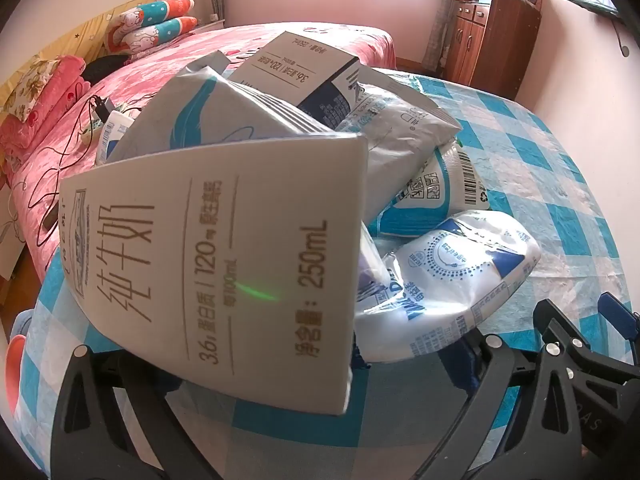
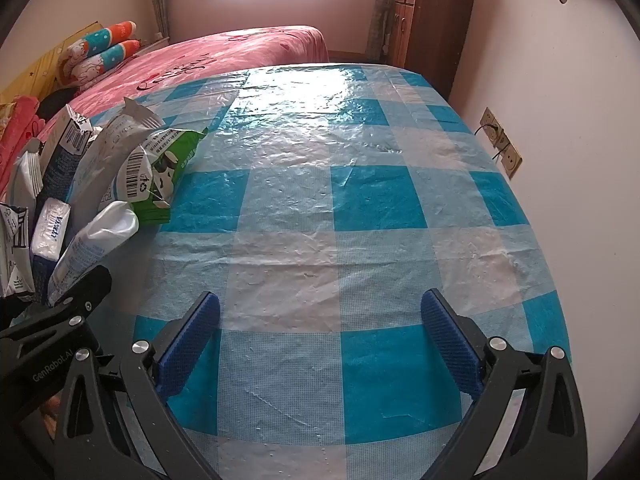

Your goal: Collect trash

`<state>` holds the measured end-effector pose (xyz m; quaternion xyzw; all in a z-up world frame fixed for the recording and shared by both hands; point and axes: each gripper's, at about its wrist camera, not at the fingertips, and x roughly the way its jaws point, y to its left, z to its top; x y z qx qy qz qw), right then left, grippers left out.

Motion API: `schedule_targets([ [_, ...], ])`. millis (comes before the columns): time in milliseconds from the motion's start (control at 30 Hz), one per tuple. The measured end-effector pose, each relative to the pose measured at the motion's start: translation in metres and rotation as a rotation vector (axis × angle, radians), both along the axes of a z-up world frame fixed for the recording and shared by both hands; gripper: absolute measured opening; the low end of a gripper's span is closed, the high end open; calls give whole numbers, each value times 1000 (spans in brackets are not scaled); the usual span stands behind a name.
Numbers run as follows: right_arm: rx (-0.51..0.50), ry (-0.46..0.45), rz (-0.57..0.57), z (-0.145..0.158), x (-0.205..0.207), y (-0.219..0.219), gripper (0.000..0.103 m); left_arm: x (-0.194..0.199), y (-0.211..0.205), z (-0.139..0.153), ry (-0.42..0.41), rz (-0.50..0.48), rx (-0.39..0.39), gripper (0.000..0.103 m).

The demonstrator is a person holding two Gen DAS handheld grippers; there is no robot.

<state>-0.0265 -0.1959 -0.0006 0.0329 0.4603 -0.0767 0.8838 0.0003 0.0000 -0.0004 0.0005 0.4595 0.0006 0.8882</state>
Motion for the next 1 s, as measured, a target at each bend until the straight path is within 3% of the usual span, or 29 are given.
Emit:
schedule_targets([
  [267,-9,-11,42,0,-11,8,99,-8,-1,1,-5,-30,-3,100],
  [433,-9,1,53,2,-21,17,99,-29,1,-2,-9,-50,2,99],
  [567,26,-12,43,0,-42,-1,99,-52,4,1,-22,-96,4,99],
  [1000,28,-210,53,45,-126,11,99,-118,16,37,-179,-189,2,100],
])
